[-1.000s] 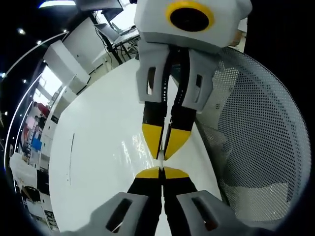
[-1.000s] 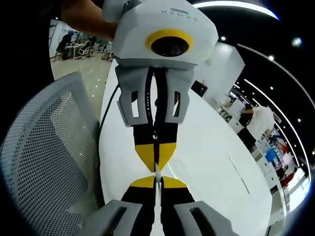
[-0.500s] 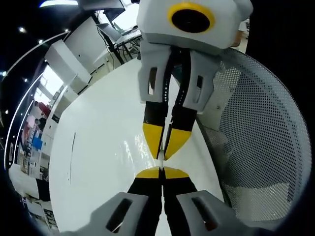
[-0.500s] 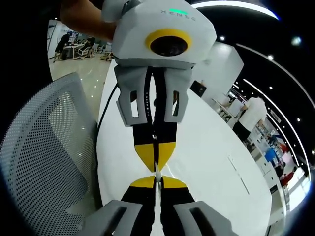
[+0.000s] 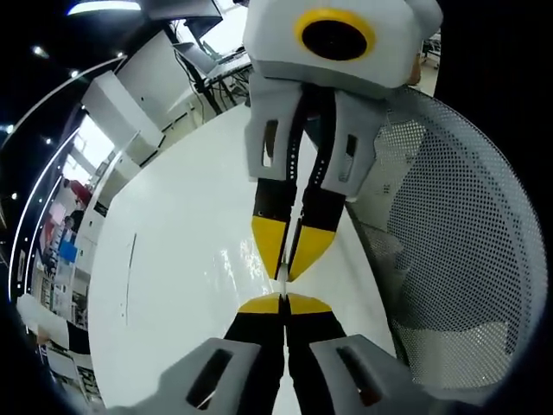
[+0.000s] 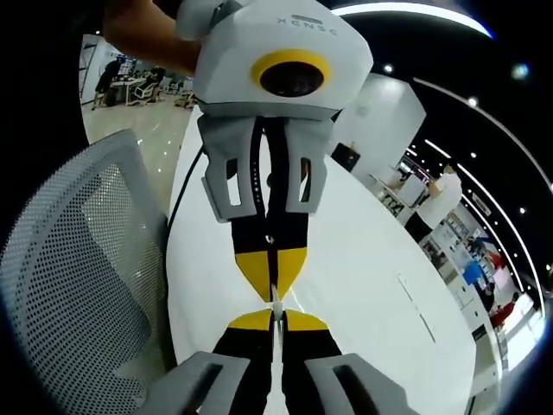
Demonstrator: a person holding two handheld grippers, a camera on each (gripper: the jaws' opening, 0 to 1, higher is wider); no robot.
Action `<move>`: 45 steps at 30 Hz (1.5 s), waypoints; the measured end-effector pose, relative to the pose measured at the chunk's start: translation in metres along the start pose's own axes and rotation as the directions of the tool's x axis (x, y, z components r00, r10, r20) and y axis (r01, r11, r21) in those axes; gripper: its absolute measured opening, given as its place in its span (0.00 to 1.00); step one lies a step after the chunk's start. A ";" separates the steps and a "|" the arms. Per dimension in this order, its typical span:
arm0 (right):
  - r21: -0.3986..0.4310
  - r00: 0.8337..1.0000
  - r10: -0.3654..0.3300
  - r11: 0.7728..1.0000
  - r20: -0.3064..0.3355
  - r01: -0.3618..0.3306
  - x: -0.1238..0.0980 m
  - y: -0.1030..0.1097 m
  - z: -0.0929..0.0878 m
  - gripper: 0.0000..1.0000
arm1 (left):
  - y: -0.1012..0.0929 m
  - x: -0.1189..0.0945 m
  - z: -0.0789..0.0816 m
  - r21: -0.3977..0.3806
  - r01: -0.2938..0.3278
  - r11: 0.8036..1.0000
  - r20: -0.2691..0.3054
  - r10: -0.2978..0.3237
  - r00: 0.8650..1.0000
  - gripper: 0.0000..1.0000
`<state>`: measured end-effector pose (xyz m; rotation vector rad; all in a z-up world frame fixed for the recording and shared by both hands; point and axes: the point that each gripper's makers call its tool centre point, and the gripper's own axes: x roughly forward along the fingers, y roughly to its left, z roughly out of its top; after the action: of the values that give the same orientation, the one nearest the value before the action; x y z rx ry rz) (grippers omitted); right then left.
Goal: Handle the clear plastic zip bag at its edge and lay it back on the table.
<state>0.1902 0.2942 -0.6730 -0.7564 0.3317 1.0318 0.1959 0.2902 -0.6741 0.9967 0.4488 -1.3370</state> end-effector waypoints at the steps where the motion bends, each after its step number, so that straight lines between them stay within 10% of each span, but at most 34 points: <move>1: -0.001 1.000 0.001 1.000 0.000 -0.001 0.000 0.000 0.000 0.00 | 0.000 0.000 0.000 0.000 -0.001 1.000 0.001 0.001 1.000 0.00; 45: 0.009 1.000 -0.003 1.000 -0.014 0.004 -0.001 -0.002 -0.006 0.00 | 0.001 -0.005 -0.004 -0.009 -0.014 1.000 0.000 0.014 1.000 0.00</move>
<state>0.1917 0.2883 -0.6757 -0.7565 0.3470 1.0214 0.1966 0.2967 -0.6723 0.9905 0.4469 -1.3214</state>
